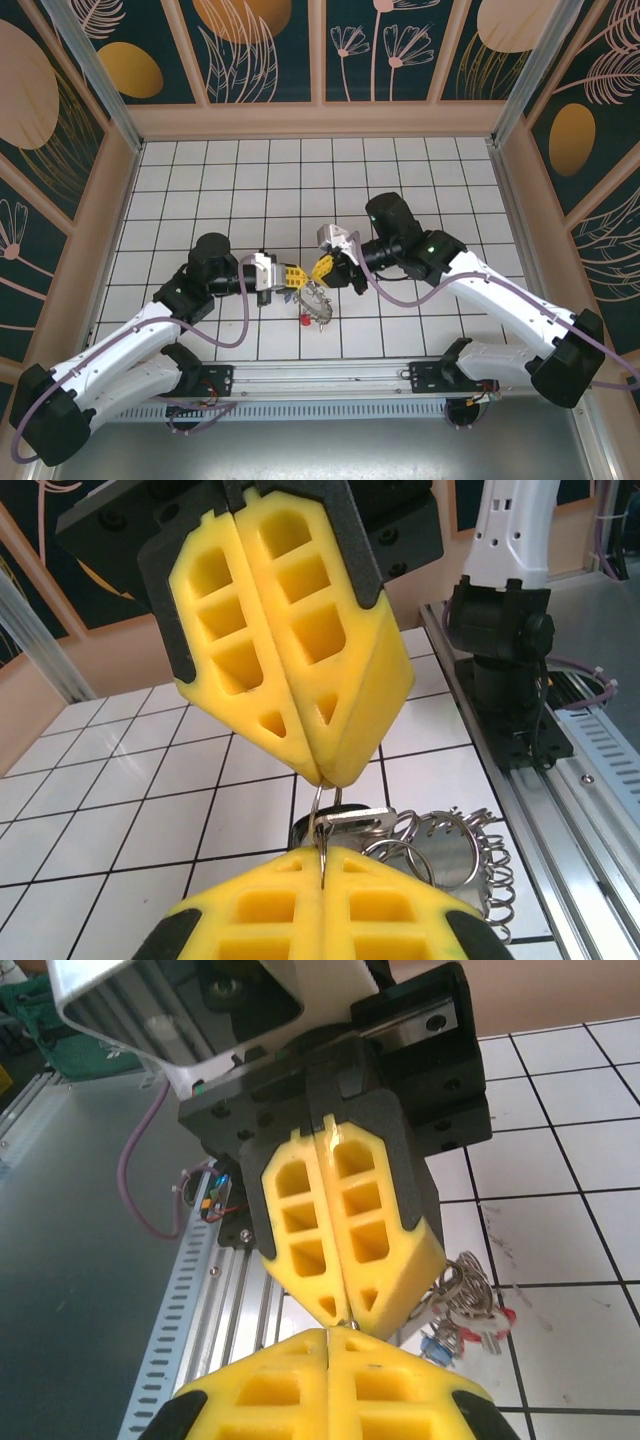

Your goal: Put the keys on the keyring

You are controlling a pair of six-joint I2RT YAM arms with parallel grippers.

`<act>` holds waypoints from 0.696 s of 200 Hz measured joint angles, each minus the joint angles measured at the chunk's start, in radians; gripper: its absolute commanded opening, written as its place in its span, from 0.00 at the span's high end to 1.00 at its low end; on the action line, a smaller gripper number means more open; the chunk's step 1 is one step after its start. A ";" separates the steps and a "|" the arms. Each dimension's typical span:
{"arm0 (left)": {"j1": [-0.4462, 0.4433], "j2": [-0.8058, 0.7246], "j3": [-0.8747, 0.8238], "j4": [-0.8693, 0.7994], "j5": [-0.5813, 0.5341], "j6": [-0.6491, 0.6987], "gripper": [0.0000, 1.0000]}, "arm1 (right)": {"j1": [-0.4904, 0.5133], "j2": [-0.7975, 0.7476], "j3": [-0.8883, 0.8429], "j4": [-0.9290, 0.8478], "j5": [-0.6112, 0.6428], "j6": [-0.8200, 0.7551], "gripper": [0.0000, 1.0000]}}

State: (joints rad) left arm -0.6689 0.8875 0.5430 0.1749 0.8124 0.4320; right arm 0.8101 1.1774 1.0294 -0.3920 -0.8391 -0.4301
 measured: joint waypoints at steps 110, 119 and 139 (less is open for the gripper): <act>0.001 0.021 -0.043 0.121 0.014 -0.127 0.85 | 0.023 0.058 0.023 0.026 0.037 0.052 1.00; 0.002 0.021 -0.048 0.121 0.012 -0.131 0.85 | 0.023 0.063 0.023 0.026 0.037 0.052 1.00; 0.003 0.021 -0.053 0.119 -0.012 -0.136 0.84 | 0.021 0.068 0.023 0.026 0.065 0.052 0.95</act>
State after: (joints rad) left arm -0.6662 0.9081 0.4900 0.2943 0.8001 0.2962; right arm 0.8310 1.2449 1.0523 -0.3664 -0.7738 -0.3779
